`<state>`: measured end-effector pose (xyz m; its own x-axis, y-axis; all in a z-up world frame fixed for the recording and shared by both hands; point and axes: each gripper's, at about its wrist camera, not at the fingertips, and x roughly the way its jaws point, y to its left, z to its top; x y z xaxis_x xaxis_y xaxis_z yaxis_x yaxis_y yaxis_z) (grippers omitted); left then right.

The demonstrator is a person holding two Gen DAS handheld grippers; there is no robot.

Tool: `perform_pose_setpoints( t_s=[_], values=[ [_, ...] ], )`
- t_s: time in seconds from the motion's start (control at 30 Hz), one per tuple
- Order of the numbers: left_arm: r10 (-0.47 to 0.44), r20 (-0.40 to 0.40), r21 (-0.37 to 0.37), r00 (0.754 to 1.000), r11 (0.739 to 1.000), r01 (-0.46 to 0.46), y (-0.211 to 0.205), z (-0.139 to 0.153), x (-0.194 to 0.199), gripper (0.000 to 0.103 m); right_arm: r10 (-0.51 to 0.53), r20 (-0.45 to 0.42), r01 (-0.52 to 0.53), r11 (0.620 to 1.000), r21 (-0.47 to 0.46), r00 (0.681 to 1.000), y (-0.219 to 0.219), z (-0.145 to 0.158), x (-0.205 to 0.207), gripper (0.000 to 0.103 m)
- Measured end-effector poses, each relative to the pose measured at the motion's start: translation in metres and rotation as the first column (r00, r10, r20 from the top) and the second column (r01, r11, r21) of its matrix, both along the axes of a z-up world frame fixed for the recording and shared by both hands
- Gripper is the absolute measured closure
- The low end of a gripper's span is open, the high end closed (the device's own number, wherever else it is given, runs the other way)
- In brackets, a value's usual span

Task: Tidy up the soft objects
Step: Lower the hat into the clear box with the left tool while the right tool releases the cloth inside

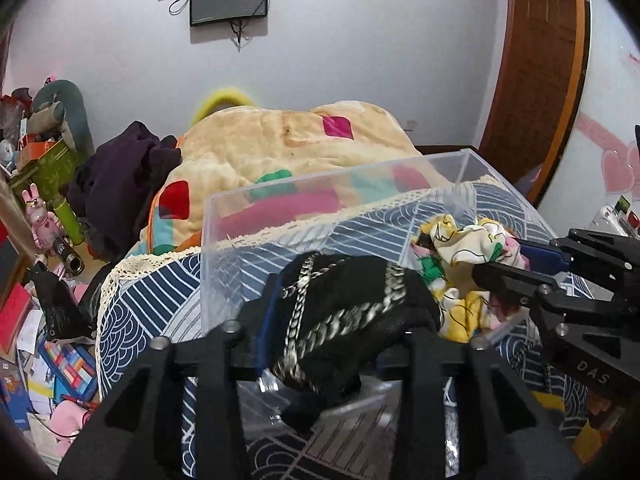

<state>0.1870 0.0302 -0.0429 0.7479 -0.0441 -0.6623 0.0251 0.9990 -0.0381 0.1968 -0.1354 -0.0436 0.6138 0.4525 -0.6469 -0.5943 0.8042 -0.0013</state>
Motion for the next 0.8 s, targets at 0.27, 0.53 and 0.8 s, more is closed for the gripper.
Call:
perform_pose_setpoints(
  t_s=[0.27,0.53,0.8],
  values=[
    [-0.022,0.014,-0.038,1.000,0.999,0.023,0.001,0.009,-0.023,0.038,-0.007,0.025,0.006,1.000,0.026,1.000,-0.020,0.010,-0.016,0.055],
    [-0.031,0.074,-0.070,0.997,0.997,0.037,0.005,0.032,-0.054,0.024,-0.037,0.093,0.030,0.997,0.072,0.995,-0.035,0.028,-0.035,0.033],
    [-0.037,0.102,-0.083,0.994,0.996,0.045,-0.004,0.037,-0.085,0.006,-0.041,0.131,0.028,0.995,0.097,0.991,-0.050,0.034,-0.058,0.029]
  ],
)
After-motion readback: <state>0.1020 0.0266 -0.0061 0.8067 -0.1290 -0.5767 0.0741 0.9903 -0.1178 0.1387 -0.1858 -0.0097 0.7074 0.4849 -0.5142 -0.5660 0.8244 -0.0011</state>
